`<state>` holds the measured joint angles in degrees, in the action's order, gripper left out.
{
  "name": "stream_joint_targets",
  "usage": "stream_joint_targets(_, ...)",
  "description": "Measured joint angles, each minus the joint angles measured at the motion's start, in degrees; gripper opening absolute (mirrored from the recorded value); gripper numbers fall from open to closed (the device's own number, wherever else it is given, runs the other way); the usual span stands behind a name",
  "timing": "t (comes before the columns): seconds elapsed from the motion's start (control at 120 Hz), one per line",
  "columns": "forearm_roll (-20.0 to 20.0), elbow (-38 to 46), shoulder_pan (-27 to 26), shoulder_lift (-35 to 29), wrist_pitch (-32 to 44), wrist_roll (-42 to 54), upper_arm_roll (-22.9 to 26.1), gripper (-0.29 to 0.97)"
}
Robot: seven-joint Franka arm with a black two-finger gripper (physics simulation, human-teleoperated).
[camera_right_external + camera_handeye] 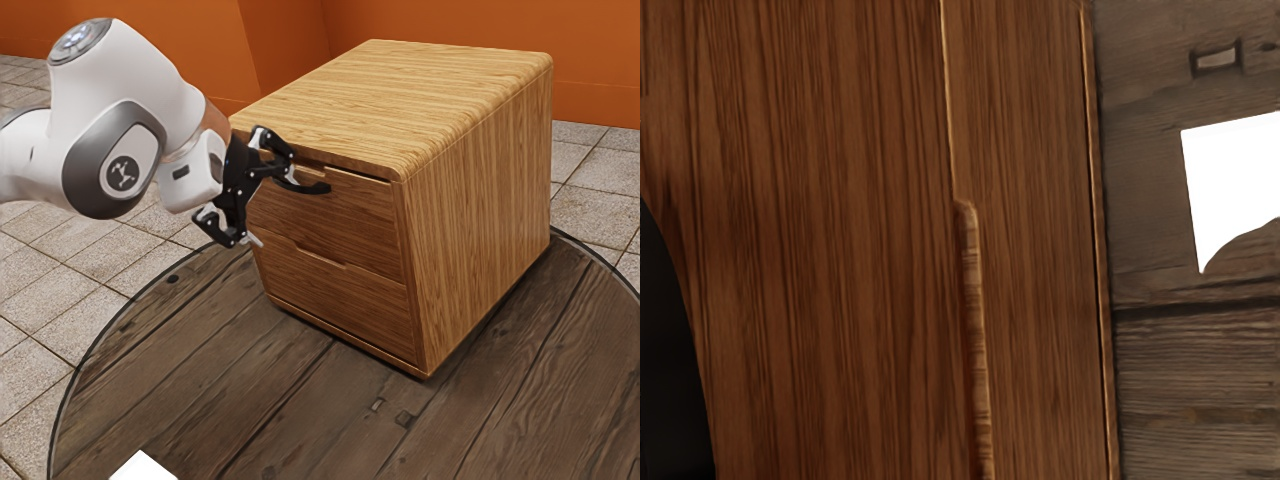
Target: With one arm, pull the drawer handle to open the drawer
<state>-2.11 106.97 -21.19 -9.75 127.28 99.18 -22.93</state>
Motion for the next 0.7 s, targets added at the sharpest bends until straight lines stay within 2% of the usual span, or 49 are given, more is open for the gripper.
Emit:
stream_joint_targets(0.183, 0.2, 0.4, 0.0, -0.6, 0.2, 0.6, 0.0, 0.58)
stream_joint_targets(0.242, 0.2, 1.2, 0.0, -1.5, 0.3, 0.8, 0.0, 0.50)
stream_joint_targets(0.475, -0.2, 5.4, 0.1, -6.0, 0.4, 1.2, 0.0, 0.39)
stream_joint_targets(0.633, -0.2, 9.5, 1.2, -10.9, 0.3, 1.3, 0.8, 0.25)
stream_joint_targets(0.7, -0.2, 11.2, 3.9, -12.8, 0.3, 1.3, 3.3, 0.20)
